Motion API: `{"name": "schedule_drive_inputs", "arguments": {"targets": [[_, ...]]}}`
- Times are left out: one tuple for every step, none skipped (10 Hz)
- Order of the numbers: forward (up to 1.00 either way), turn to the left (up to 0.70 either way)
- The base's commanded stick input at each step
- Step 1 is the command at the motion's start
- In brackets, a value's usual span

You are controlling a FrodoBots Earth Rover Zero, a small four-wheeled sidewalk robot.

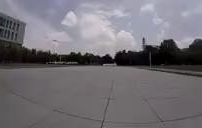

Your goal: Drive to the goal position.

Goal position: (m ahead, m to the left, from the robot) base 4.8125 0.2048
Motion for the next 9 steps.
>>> {"name": "schedule_drive_inputs", "arguments": {"targets": [[0.50,-0.02],[0.50,-0.02],[0.50,-0.02],[0.50,-0.02],[0.50,-0.02],[0.50,-0.02],[0.50,-0.02],[0.50,-0.02],[0.50,-0.02]]}}
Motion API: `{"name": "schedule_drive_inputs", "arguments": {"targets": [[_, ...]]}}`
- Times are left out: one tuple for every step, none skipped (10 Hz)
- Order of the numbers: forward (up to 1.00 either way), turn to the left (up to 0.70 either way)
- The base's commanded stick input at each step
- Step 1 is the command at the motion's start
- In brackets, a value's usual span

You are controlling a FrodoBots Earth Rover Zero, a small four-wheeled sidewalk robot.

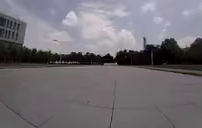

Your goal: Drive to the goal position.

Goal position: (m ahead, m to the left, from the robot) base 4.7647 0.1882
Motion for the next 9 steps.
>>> {"name": "schedule_drive_inputs", "arguments": {"targets": [[0.50,-0.02],[0.50,-0.02],[0.50,-0.02],[0.50,-0.02],[0.50,-0.02],[0.50,-0.02],[0.50,-0.02],[0.50,-0.02],[0.50,-0.02]]}}
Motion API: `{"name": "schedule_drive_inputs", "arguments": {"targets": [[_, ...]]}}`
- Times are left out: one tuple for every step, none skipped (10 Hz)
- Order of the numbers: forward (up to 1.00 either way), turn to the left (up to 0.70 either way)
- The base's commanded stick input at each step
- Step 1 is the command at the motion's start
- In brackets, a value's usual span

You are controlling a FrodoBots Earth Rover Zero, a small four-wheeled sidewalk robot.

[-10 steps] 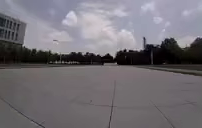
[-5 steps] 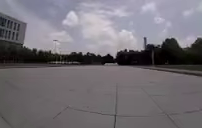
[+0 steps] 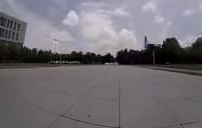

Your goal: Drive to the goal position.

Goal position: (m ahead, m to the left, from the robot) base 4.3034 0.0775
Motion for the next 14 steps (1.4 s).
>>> {"name": "schedule_drive_inputs", "arguments": {"targets": [[0.50,-0.02],[0.50,-0.02],[0.50,-0.02],[0.50,-0.02],[0.50,-0.02],[0.50,-0.02],[0.50,-0.02],[0.50,-0.02],[0.50,-0.02],[0.50,-0.02],[0.50,-0.02],[0.50,-0.02],[0.50,-0.02],[0.50,-0.02]]}}
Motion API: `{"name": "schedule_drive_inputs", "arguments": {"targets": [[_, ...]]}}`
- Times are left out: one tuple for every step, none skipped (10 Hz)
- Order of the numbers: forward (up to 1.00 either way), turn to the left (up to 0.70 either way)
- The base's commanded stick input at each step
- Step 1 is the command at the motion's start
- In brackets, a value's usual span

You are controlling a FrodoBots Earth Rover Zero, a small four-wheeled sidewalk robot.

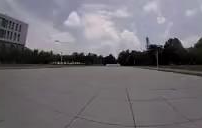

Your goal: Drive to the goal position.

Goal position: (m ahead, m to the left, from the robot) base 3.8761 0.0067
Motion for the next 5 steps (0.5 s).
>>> {"name": "schedule_drive_inputs", "arguments": {"targets": [[0.50,-0.02],[0.50,-0.02],[0.50,-0.02],[0.50,-0.02],[0.50,-0.02]]}}
